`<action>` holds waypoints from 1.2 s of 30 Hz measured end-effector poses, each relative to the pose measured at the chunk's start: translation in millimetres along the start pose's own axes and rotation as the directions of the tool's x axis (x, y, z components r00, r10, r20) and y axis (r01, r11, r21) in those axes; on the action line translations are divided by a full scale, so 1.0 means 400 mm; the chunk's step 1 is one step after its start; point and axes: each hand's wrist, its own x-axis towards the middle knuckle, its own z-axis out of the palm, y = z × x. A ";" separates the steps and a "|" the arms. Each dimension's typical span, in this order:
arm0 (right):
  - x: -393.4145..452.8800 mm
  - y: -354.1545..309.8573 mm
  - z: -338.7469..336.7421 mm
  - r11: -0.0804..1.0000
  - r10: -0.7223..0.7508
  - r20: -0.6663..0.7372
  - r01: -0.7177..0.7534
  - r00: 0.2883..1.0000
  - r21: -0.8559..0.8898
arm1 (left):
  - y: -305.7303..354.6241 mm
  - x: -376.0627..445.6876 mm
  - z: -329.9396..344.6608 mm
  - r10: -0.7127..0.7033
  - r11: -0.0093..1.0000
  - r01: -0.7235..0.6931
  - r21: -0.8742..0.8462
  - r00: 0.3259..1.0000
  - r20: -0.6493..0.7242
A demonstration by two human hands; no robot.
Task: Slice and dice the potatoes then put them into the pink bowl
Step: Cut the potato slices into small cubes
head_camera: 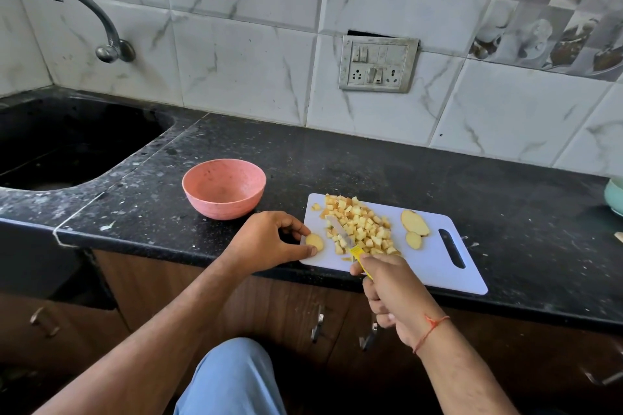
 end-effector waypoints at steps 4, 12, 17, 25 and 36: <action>0.000 -0.003 0.031 0.943 -0.183 -0.109 0.143 0.977 -0.301 | 0.004 -0.001 0.000 0.000 1.000 0.000 -0.001 1.000 -0.011; 0.018 0.019 0.002 0.978 -0.115 -0.132 0.088 0.985 -0.189 | -0.001 0.001 0.002 0.003 1.000 -0.003 0.000 1.000 -0.008; 0.016 0.011 -0.020 0.911 -0.253 -0.192 0.166 0.948 -0.378 | -0.002 0.002 0.003 0.002 1.000 -0.002 0.004 1.000 -0.012; -0.019 0.003 0.020 0.610 -0.470 -0.069 0.267 0.880 -0.746 | 0.004 -0.002 -0.001 0.003 1.000 -0.003 0.010 1.000 -0.008; -0.016 0.025 0.037 0.365 -0.553 -0.055 0.183 0.831 -0.913 | 0.002 -0.004 -0.004 0.009 1.000 -0.009 0.013 1.000 -0.005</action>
